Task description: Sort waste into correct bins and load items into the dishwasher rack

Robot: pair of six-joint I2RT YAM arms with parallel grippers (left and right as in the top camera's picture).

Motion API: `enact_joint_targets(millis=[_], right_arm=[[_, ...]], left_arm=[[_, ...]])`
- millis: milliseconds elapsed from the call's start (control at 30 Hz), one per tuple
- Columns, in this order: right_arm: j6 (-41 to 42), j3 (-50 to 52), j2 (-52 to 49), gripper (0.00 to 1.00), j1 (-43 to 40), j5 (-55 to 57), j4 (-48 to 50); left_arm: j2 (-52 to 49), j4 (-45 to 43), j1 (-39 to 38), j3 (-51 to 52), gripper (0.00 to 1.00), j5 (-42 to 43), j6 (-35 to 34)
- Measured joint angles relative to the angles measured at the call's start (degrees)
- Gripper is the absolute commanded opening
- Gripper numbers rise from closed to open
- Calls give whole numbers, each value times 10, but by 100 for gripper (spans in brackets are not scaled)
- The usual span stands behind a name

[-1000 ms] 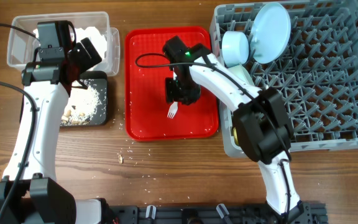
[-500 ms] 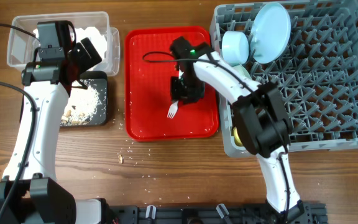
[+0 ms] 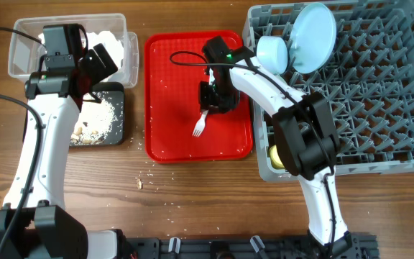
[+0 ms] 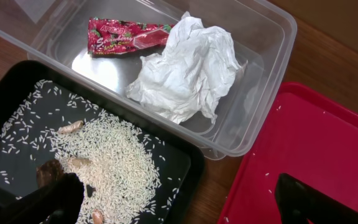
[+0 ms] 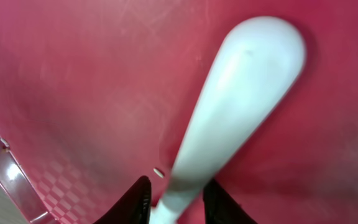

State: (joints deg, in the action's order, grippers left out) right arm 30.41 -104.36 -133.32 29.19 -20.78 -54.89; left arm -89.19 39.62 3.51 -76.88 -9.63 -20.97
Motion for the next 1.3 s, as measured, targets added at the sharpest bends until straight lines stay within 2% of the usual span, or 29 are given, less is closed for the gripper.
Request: enact_joint_targets(millis=[333,500,600,700,800,900,1000,1200,1300], right_arm=[[-14,-17,-7,4,0,-4,-8],[-56,-89,-22,4,1,54,-62],[-89,-176,-19,4,-1,106,-129],[-107,-201,18,4,-10,146,-176],[-113,-208,93,4,-54,179,-240],[-118,-218,160,4,-138,200,-334],[-154,-216,177,4,-192,210,-372],[-196,-153,187,4,-197,230,-372],[-200,-67,220,5,-226,247,-372]], left_arm=[[0,0,0,0,100,0,0],[0,0,0,0,100,0,0],[0,0,0,0,100,0,0],[0,0,0,0,100,0,0],[0,0,0,0,100,0,0],[0,0,0,0,100,0,0],[0,0,0,0,100,0,0],[0,0,0,0,100,0,0],[0,0,0,0,100,0,0]])
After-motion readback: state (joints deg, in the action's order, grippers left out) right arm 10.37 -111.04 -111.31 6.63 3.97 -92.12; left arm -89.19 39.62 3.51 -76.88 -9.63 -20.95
